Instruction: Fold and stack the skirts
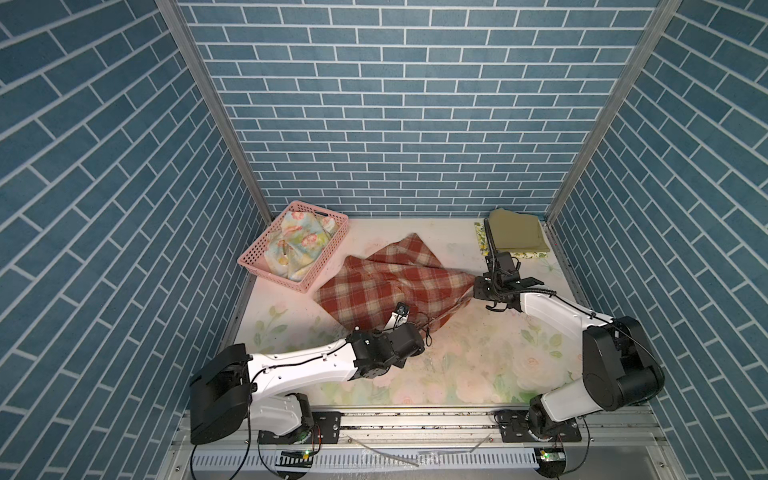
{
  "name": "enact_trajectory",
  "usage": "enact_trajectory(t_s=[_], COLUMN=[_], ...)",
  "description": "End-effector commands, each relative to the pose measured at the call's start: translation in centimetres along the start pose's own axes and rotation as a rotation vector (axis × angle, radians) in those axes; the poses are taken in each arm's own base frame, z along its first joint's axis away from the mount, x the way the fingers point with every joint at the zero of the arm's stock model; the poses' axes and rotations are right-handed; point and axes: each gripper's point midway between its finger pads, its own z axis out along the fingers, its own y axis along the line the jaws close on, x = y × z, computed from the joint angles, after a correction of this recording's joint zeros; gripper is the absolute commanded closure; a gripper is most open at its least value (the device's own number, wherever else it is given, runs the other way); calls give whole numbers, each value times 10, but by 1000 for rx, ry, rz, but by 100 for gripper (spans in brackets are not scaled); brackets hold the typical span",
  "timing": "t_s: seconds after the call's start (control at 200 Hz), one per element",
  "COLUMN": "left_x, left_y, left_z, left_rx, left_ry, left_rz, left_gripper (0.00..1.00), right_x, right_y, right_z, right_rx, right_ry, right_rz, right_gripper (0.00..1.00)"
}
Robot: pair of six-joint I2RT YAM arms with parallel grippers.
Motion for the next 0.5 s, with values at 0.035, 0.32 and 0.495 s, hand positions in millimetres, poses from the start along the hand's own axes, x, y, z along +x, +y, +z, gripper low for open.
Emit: enact_trajectory(t_s=[0.035,0.32,0.495], left_x=[20,25,0], left_y=[20,25,35], left_z=[1,-3,-24], left_rx=[-54,-45,-103], left_ry=[39,25,-22], left_rz=[-19,-53,9], left_gripper=[100,100,100], right_x=[-19,-26,-46], right_y=[-3,29,37], right_z=[-1,10,-27], right_rx=[16,-128,-169], right_ry=[-51,-39,-104], right_rz=[8,6,-26], right_gripper=[64,86,100])
